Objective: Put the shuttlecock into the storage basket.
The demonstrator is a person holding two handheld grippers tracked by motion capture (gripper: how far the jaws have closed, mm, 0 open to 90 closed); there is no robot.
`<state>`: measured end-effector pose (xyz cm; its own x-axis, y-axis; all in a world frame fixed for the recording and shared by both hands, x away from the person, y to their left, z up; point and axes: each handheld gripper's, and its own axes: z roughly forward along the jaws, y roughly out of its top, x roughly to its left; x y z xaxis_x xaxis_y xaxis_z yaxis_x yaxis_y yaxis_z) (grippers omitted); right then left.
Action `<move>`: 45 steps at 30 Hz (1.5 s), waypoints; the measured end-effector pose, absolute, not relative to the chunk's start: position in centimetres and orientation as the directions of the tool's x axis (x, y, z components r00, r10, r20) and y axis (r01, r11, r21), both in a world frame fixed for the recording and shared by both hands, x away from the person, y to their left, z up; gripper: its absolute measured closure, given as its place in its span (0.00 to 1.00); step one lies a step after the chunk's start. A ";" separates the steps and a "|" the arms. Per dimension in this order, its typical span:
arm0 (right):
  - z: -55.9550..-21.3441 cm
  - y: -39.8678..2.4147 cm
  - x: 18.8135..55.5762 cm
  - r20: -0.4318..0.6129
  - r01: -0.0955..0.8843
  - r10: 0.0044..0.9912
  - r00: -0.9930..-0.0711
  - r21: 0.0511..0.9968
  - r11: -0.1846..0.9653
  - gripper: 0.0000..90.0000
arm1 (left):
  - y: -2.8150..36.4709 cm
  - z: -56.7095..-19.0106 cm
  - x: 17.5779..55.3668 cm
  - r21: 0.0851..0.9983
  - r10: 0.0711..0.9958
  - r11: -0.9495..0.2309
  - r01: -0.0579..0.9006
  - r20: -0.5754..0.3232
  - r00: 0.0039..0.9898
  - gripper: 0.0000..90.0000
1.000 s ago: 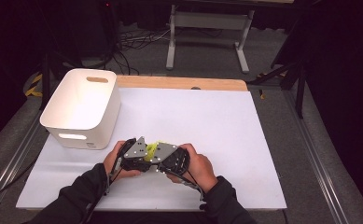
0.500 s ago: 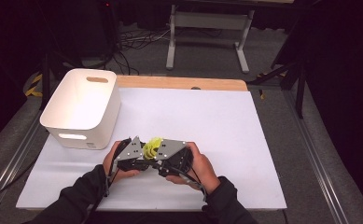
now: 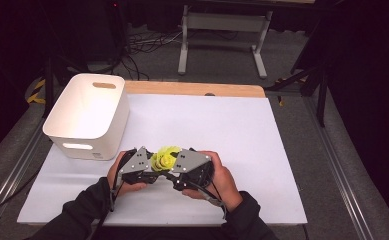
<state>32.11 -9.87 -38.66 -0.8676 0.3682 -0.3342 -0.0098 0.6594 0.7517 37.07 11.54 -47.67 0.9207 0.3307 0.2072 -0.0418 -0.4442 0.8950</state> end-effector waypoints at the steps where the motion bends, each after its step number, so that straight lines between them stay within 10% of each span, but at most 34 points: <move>1: -38.5 -10.1 32.0 -0.341 -0.017 0.375 -0.862 0.759 0.651 0.49 | 11.6 -47.7 37.1 0.895 0.332 -0.444 -0.042 0.208 0.920 0.58; 22: -38.5 -14.2 31.2 -0.345 -0.021 0.489 -0.801 0.833 0.553 0.67 | 13.1 -47.3 37.0 0.916 0.373 -0.401 -0.023 0.187 0.909 0.57; 45: -42.8 -18.4 31.6 -0.318 0.020 0.562 -0.764 0.858 0.513 0.67 | 14.7 -46.5 36.8 0.919 0.406 -0.395 -0.027 0.200 0.892 0.57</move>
<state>31.55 -18.41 -42.77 -0.7638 0.5618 -0.3177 0.0201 0.5127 0.8583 36.84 14.67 -46.52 0.8916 0.4061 0.2003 -0.0267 -0.3945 0.9185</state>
